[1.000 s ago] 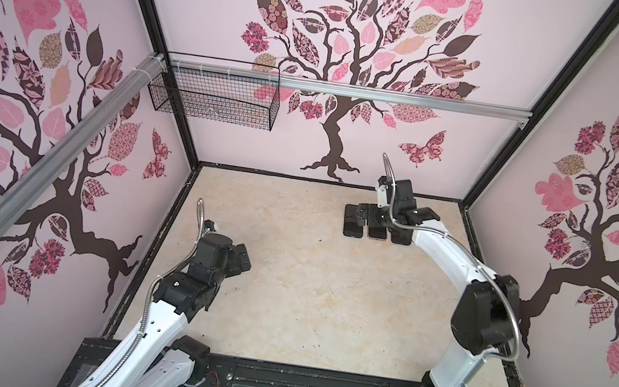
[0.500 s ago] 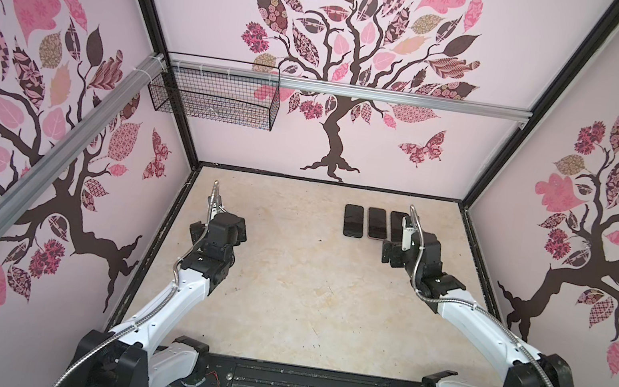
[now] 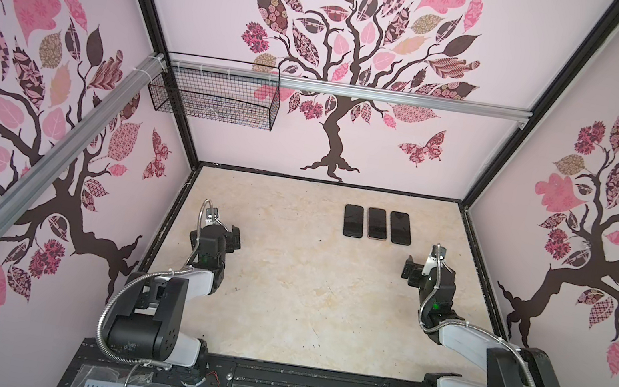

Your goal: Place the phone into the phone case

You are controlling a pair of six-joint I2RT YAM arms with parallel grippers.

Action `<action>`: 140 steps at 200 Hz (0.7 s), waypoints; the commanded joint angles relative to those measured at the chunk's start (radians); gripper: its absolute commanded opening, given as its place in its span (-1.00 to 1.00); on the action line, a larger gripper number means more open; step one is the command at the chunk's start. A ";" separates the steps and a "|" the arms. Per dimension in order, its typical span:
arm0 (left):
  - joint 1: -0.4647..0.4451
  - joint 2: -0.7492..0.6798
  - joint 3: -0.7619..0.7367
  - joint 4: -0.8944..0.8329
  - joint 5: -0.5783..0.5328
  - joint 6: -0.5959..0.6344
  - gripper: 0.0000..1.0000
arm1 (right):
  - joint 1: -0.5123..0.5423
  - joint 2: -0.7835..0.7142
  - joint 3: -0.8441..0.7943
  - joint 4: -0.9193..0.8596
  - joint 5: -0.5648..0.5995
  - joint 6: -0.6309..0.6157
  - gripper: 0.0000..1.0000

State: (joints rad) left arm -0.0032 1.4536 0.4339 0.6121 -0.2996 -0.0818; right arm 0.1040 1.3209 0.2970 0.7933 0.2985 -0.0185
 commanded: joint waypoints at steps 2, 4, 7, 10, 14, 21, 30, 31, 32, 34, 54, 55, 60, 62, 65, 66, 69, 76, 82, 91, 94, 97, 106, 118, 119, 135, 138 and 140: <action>0.012 0.050 -0.041 0.225 0.071 0.020 0.96 | -0.026 0.091 -0.014 0.228 -0.038 0.036 0.99; 0.011 0.056 -0.043 0.230 0.074 0.020 0.96 | -0.025 0.093 -0.008 0.211 -0.045 0.037 0.99; 0.011 0.069 -0.047 0.242 0.079 0.021 0.96 | -0.024 0.090 0.004 0.183 -0.058 0.038 0.99; 0.011 0.080 -0.049 0.258 0.082 0.023 0.96 | -0.025 0.089 0.017 0.157 -0.066 0.041 0.99; 0.011 0.100 -0.054 0.286 0.089 0.025 0.96 | -0.025 0.090 0.033 0.128 -0.076 0.044 0.99; 0.011 0.136 -0.067 0.354 0.103 0.038 0.96 | -0.026 0.095 0.050 0.106 -0.094 0.047 0.99; 0.012 0.125 -0.075 0.354 0.116 0.042 0.96 | -0.027 0.120 0.036 0.171 -0.114 0.047 0.99; 0.011 0.122 -0.074 0.345 0.116 0.041 0.96 | -0.026 0.123 0.032 0.181 -0.116 0.047 0.99; 0.012 0.119 -0.074 0.336 0.116 0.040 0.96 | -0.026 0.127 0.029 0.192 -0.119 0.046 0.99; 0.011 0.113 -0.071 0.321 0.117 0.038 0.96 | -0.027 0.134 0.022 0.209 -0.124 0.045 0.99; 0.016 0.135 -0.066 0.352 0.146 0.046 0.96 | -0.026 0.244 -0.036 0.444 -0.138 0.033 0.99; 0.016 0.136 -0.065 0.353 0.148 0.046 0.96 | -0.027 0.254 -0.038 0.458 -0.138 0.035 0.99; 0.017 0.130 -0.058 0.328 0.154 0.045 0.96 | -0.029 0.276 -0.039 0.480 -0.137 0.035 0.99; 0.017 0.126 -0.056 0.315 0.152 0.044 0.96 | -0.030 0.274 -0.035 0.459 -0.139 0.037 0.99; 0.017 0.122 -0.054 0.299 0.152 0.042 0.96 | -0.038 0.261 -0.026 0.416 -0.152 0.042 0.99; 0.019 0.121 -0.053 0.296 0.152 0.041 0.96 | -0.040 0.256 -0.022 0.401 -0.157 0.044 0.99; 0.019 0.119 -0.051 0.291 0.154 0.040 0.96 | -0.049 0.244 -0.010 0.357 -0.172 0.049 0.99; 0.020 0.126 -0.054 0.302 0.157 0.039 0.96 | -0.054 0.224 0.018 0.268 -0.183 0.057 0.99; 0.021 0.135 -0.057 0.326 0.161 0.042 0.96 | -0.056 0.227 0.018 0.288 -0.183 0.057 0.99; 0.023 0.132 -0.052 0.316 0.162 0.042 0.96 | -0.056 0.244 0.002 0.348 -0.181 0.057 0.99; 0.024 0.129 -0.051 0.308 0.160 0.041 0.96 | -0.055 0.248 -0.003 0.361 -0.181 0.057 0.99; 0.022 0.129 -0.051 0.305 0.160 0.041 0.96 | -0.056 0.250 -0.005 0.369 -0.180 0.057 0.99; 0.022 0.133 -0.052 0.321 0.161 0.040 0.96 | -0.055 0.252 -0.005 0.369 -0.180 0.057 0.99; 0.023 0.131 -0.052 0.316 0.162 0.041 0.96 | -0.055 0.244 -0.002 0.349 -0.179 0.056 0.99; 0.023 0.131 -0.052 0.316 0.162 0.041 0.96 | -0.055 0.243 -0.002 0.347 -0.179 0.057 0.99; 0.023 0.132 -0.053 0.319 0.162 0.043 0.96 | -0.056 0.241 -0.005 0.353 -0.179 0.056 0.99; 0.023 0.132 -0.053 0.321 0.162 0.043 0.96 | -0.056 0.241 -0.006 0.355 -0.179 0.055 0.99; 0.023 0.132 -0.053 0.322 0.162 0.042 0.96 | -0.056 0.241 -0.007 0.356 -0.179 0.055 0.99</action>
State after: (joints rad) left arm 0.0135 1.5810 0.3824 0.8894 -0.1482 -0.0509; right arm 0.0509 1.5551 0.2760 1.1088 0.1310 0.0299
